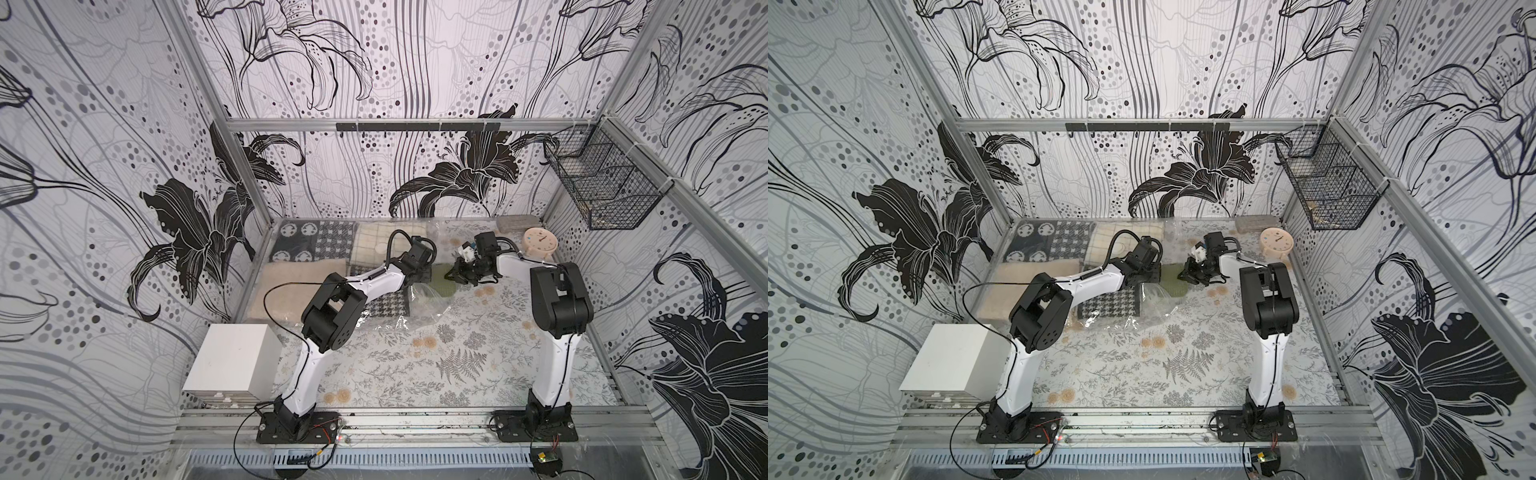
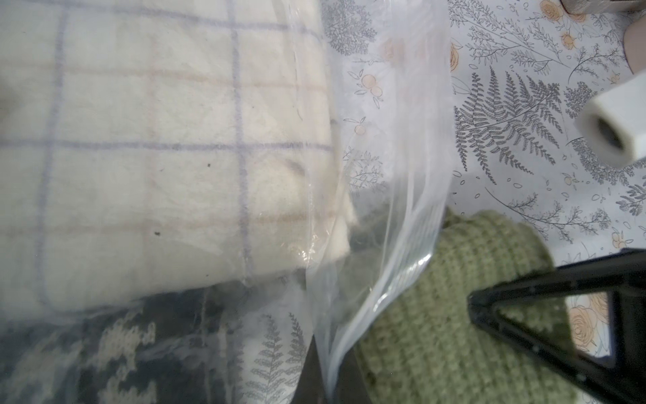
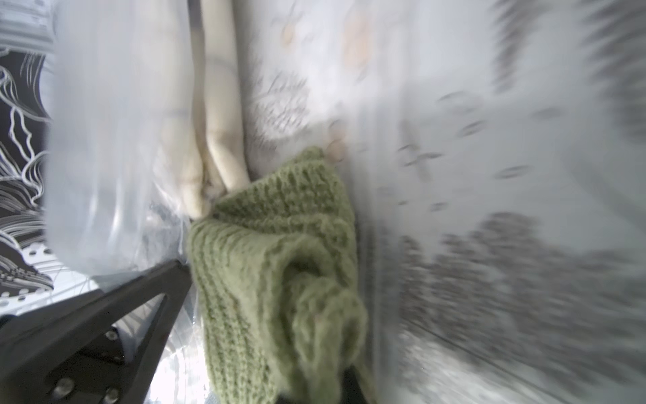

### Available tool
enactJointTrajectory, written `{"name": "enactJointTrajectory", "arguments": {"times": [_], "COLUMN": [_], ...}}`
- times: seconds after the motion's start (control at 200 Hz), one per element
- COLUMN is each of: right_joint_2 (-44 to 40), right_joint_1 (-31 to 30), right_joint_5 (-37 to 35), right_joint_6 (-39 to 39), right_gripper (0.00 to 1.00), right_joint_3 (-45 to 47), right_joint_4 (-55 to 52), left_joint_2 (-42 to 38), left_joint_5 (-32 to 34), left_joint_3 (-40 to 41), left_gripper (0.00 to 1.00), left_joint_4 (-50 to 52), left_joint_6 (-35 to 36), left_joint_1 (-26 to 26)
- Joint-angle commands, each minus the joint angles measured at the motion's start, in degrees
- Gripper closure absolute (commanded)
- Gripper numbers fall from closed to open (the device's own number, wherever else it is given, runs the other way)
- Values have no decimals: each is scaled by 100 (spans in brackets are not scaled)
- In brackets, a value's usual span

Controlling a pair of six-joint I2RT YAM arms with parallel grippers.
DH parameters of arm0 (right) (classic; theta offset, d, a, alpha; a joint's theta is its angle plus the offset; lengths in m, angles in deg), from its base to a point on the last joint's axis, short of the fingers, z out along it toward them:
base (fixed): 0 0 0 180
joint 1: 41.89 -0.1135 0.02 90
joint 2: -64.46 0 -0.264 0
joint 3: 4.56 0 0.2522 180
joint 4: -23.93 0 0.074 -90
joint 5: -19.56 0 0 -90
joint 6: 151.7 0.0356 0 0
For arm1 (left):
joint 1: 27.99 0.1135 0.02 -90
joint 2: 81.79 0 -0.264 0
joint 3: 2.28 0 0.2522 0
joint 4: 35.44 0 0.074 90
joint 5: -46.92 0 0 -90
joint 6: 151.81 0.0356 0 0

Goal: Take the scarf out of the vacuum bag
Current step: Take out the scarf from the vacuum bag.

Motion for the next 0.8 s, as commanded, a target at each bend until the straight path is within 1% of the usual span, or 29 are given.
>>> {"name": "enactJointTrajectory", "arguments": {"times": [0.0,0.11,0.28,0.446,0.571,0.676,0.796], "right_joint_2": [-260,-280,-193,267,507,757,1234], "right_joint_1": [201,340,497,560,648,697,719], "right_joint_5": [-382,-693,-1533,-2148,-2520,-2615,-2674], "right_joint_6": [13,146,538,907,1281,1460,1699], "right_gripper": [100,100,100,100,100,100,100], "right_joint_3": [-93,-298,-590,-1129,-1372,-1708,-2502], "right_joint_4": [-268,-399,-527,-665,-565,-378,-555], "left_joint_2": [-146,-166,-179,-215,-262,-293,-295], "left_joint_5": [127,149,134,106,122,123,97], "left_joint_3": [95,121,131,174,210,238,245], "left_gripper": [100,100,100,100,100,100,100], "left_joint_4": [25,-9,-24,-79,-89,-93,-94], "left_joint_6": [54,81,106,108,114,123,134], "left_joint_1": [27,35,30,26,28,26,27]}}
